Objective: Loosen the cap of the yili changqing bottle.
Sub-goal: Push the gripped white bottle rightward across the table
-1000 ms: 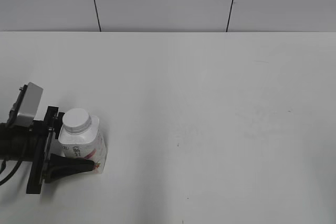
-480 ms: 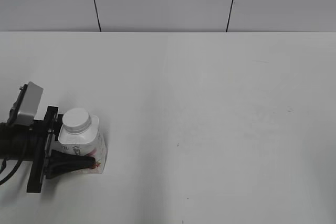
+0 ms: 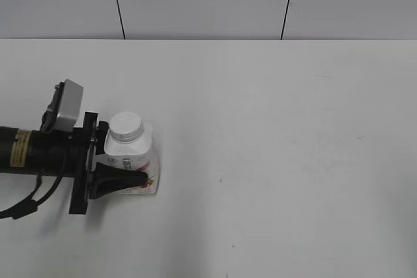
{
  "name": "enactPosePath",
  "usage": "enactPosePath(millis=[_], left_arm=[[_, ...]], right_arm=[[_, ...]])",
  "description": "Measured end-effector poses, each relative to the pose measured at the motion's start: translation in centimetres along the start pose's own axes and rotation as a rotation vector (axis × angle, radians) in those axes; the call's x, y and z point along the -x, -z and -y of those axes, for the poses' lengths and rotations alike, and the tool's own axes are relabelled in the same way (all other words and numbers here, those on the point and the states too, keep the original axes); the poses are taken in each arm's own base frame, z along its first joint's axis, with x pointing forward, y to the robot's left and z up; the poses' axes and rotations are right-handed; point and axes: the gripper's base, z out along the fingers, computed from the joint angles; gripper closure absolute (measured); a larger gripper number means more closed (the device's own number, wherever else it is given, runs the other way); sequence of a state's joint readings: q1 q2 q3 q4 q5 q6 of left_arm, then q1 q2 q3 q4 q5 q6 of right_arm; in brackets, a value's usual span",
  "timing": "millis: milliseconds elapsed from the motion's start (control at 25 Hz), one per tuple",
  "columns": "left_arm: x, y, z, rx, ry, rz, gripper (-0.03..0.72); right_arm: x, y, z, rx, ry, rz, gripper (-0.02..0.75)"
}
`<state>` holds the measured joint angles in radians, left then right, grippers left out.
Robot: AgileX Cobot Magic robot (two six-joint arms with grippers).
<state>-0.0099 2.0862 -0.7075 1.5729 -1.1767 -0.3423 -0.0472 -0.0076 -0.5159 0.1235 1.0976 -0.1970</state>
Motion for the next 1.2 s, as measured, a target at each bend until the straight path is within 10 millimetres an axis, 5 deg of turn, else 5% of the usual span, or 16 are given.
enactPosePath(millis=[520,1200], left_arm=[[5.5,-6.2,-2.6,0.008,-0.018,0.110,0.271],[3.9,-10.5,-4.9,-0.036,-0.037,0.113,0.273]], right_arm=[[0.0,0.0,0.0,0.000,0.000,0.000,0.192],[0.0,0.0,0.0,0.000,0.000,0.000,0.192]])
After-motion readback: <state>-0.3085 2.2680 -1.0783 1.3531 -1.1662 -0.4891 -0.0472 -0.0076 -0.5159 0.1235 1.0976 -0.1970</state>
